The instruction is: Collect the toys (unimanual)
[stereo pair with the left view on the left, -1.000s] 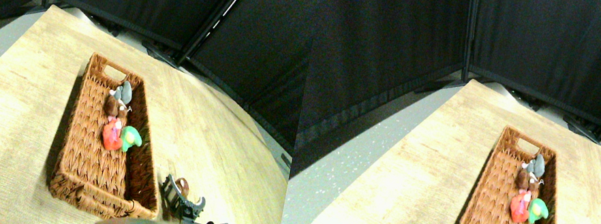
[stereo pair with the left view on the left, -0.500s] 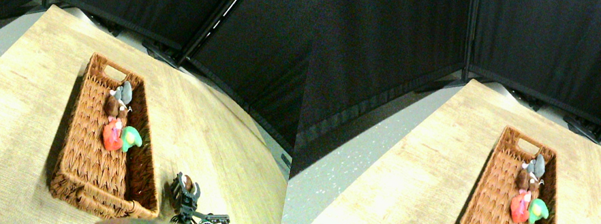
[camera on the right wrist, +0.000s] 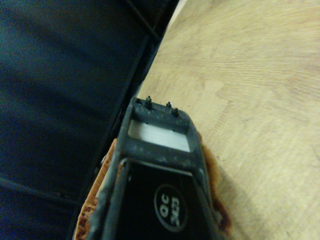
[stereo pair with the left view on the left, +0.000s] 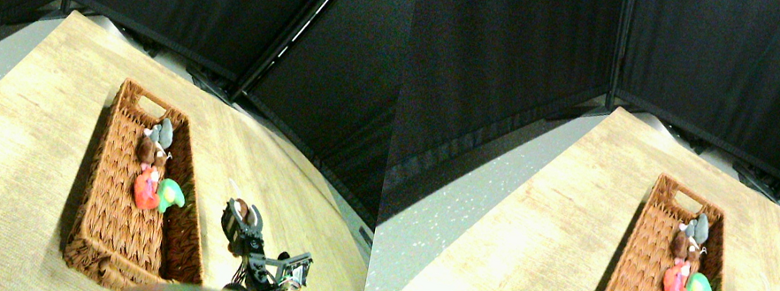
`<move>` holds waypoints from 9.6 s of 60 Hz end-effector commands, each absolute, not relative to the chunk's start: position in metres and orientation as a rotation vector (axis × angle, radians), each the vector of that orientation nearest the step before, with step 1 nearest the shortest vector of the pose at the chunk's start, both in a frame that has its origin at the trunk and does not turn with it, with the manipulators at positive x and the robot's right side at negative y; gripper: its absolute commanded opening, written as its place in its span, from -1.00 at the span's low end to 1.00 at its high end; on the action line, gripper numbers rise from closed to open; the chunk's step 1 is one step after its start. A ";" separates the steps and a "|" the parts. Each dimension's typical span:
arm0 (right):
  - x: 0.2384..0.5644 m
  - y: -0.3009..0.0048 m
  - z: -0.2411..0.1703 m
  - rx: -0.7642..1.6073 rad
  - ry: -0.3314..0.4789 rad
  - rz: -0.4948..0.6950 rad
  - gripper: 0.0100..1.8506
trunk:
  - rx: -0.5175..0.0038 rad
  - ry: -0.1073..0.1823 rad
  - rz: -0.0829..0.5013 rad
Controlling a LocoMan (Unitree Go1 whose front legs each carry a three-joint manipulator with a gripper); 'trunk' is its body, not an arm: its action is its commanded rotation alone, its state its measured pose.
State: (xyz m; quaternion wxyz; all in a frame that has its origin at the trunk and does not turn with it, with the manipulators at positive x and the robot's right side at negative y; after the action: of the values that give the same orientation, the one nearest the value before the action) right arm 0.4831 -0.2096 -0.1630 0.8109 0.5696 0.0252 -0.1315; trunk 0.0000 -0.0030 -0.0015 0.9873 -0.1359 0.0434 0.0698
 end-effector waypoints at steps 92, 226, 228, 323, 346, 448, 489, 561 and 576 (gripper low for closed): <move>0.537 -0.118 -0.114 1.067 0.209 -0.013 0.01 | -0.392 0.050 0.281; 0.412 -0.248 -0.255 1.472 0.067 -0.566 -0.14 | -0.271 0.144 0.123; 0.412 -0.249 -0.255 1.464 0.063 -0.568 -0.16 | -0.269 0.144 0.124; 0.511 -0.139 -0.102 1.177 0.129 -0.013 -0.95 | -0.371 0.069 0.218; 0.505 -0.101 -0.108 1.221 0.234 0.058 -0.95 | -0.431 0.057 0.249; 0.471 -0.224 -0.154 1.283 -0.086 -0.206 -0.16 | -0.230 0.125 0.123; 0.472 -0.239 -0.222 1.368 0.036 -0.338 -0.17 | -0.247 0.128 0.159; 0.487 -0.239 -0.256 1.452 0.132 -0.505 -0.89 | -0.260 0.141 0.167; 0.490 -0.237 -0.238 1.405 0.037 -0.477 -0.95 | -0.255 0.134 0.161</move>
State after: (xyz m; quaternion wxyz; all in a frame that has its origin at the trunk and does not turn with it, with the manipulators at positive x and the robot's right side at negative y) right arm 0.4861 -0.2376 -0.2492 0.7209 0.6478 0.0411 -0.2430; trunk -0.0044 -0.0028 -0.0043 0.9880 -0.1210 0.0588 0.0762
